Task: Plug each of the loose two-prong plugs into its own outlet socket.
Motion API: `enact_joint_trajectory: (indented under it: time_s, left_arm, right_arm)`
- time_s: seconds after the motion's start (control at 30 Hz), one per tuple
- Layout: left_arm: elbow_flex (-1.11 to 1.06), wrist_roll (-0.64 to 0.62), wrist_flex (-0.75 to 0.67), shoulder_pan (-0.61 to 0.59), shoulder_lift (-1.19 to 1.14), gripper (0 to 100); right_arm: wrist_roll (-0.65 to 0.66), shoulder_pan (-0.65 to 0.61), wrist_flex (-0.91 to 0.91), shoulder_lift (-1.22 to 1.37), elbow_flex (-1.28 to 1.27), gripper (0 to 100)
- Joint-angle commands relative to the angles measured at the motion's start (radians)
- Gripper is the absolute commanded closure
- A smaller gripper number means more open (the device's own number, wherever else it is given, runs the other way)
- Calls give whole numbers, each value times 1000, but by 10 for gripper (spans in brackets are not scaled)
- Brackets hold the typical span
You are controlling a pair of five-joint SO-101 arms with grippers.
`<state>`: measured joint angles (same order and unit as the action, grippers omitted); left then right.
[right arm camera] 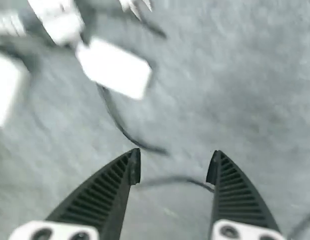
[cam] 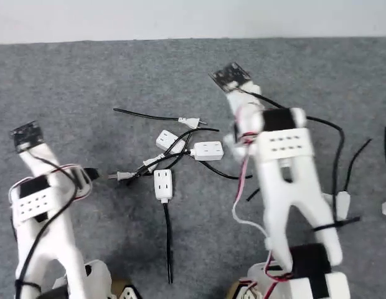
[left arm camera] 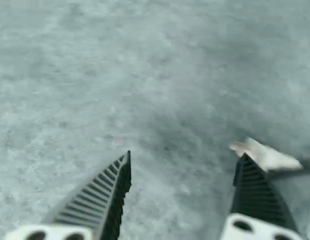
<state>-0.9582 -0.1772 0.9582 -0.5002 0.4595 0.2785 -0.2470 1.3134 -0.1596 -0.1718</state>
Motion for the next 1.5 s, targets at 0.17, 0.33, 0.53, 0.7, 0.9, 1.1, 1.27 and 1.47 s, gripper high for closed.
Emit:
enact_joint_trajectory:
  time_s: [0.17,0.33,0.53,0.7,0.9,1.1,1.27,1.47]
  left_arm:
    - [219,8,-40,-83,-302,679]
    - [372,8,-35,-100,-494,679]
    - [412,8,-12,-104,-534,679]
    - [410,8,-9,-118,-537,679]
    - [410,8,-9,-117,-542,679]
    - [410,8,-9,-115,-542,679]
    - [409,8,-9,-115,-542,679]
    - [409,8,-8,-115,-542,679]
  right_arm:
    - [-525,-188,-209,64,35,853]
    - [-787,-246,-295,143,35,897]
    - [-815,-355,-380,226,32,855]
    - [-697,-323,-458,318,35,854]
    - [-729,-318,-575,397,40,854]
    - [-729,-348,-662,409,40,854]
    - [-729,-312,-662,452,40,854]
    - [-729,-282,-602,550,157,854]
